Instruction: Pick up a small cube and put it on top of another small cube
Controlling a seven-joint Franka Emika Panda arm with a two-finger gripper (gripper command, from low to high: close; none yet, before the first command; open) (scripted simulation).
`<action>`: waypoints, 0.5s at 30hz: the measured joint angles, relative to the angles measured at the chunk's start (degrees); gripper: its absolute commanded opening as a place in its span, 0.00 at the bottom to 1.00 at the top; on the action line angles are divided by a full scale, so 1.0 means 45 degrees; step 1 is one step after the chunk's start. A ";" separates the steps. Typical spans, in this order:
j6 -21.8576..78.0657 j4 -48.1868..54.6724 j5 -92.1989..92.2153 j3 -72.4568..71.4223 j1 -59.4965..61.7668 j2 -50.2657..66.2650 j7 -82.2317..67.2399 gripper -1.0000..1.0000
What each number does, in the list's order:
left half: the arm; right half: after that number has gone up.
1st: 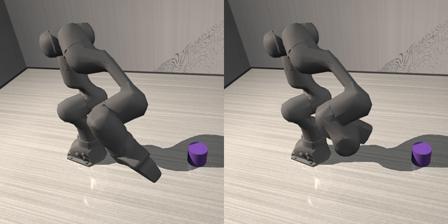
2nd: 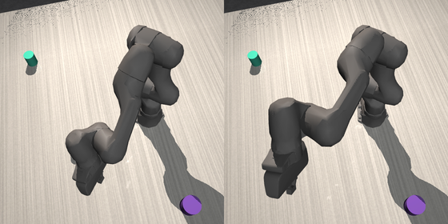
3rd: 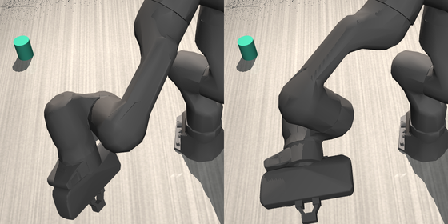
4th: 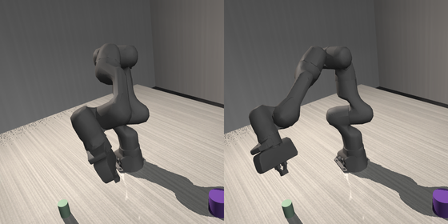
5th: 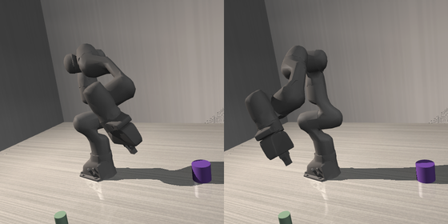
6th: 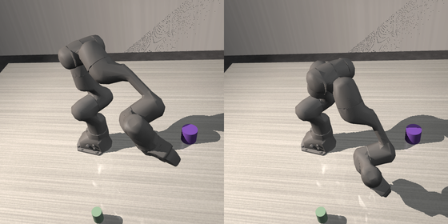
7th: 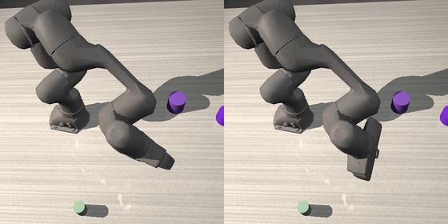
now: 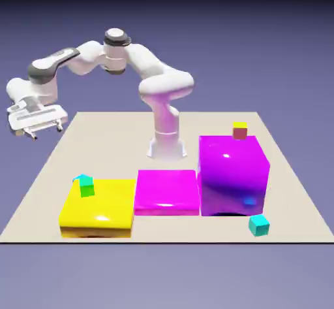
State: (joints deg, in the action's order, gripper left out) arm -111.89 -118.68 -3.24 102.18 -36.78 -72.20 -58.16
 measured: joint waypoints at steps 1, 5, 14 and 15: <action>0.0281 0.0191 -0.0015 0.0461 -0.0163 -0.0179 -0.0454 0.50; 0.1403 0.0956 -0.0073 0.2307 -0.0815 -0.0893 -0.2272 0.50; 0.1111 0.0730 -0.0450 0.4982 -0.1892 -0.2182 -0.4631 0.00; 0.1110 0.0729 -0.0450 0.4983 -0.1892 -0.2182 -0.4631 0.00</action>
State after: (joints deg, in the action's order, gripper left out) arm -106.90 -115.40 -5.27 124.60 -45.30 -82.02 -79.00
